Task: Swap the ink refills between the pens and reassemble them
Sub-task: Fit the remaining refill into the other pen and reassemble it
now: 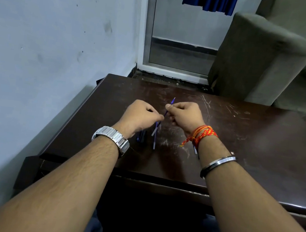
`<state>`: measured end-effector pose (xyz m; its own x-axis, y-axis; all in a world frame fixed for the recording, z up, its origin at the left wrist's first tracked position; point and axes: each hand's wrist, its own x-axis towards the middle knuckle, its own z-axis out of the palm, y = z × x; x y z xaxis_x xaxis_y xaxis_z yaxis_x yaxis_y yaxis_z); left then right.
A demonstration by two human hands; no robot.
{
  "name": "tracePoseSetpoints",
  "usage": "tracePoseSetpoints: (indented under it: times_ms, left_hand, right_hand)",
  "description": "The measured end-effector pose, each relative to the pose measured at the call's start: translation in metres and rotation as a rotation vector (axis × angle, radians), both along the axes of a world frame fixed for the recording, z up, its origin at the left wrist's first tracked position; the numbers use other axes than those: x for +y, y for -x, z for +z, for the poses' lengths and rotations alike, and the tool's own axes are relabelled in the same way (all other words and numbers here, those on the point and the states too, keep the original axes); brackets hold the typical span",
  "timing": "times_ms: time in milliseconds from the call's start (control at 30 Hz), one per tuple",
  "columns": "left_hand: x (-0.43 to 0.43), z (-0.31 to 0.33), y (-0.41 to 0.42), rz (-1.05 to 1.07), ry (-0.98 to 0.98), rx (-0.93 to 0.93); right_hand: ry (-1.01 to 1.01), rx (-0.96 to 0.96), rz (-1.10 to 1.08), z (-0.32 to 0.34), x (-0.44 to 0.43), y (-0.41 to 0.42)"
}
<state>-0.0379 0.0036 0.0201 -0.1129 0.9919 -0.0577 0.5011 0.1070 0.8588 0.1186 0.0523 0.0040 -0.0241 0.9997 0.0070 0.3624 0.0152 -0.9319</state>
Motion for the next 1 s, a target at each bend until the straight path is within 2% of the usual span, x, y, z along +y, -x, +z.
tracePoseSetpoints:
  times_ms: [67, 200, 333, 467, 1000]
  left_hand:
    - [-0.001, -0.002, -0.003, -0.045, 0.006, 0.047]
    - [0.001, -0.006, -0.002, 0.009, 0.034, 0.154]
    - [0.003, -0.012, 0.001, 0.062, 0.128, 0.268]
    - [0.004, -0.015, -0.004, 0.028, 0.170, 0.342]
    - [0.004, -0.018, -0.011, 0.048, 0.158, 0.389]
  right_hand:
    - [0.001, -0.003, 0.012, 0.001, -0.001, 0.005]
    - [0.040, -0.021, 0.006, 0.002, -0.004, 0.009]
    - [-0.007, -0.216, -0.082, 0.005, -0.007, 0.004]
    - [0.007, -0.292, -0.076, 0.009, -0.012, 0.001]
    - [0.015, -0.335, -0.119, 0.015, -0.015, 0.000]
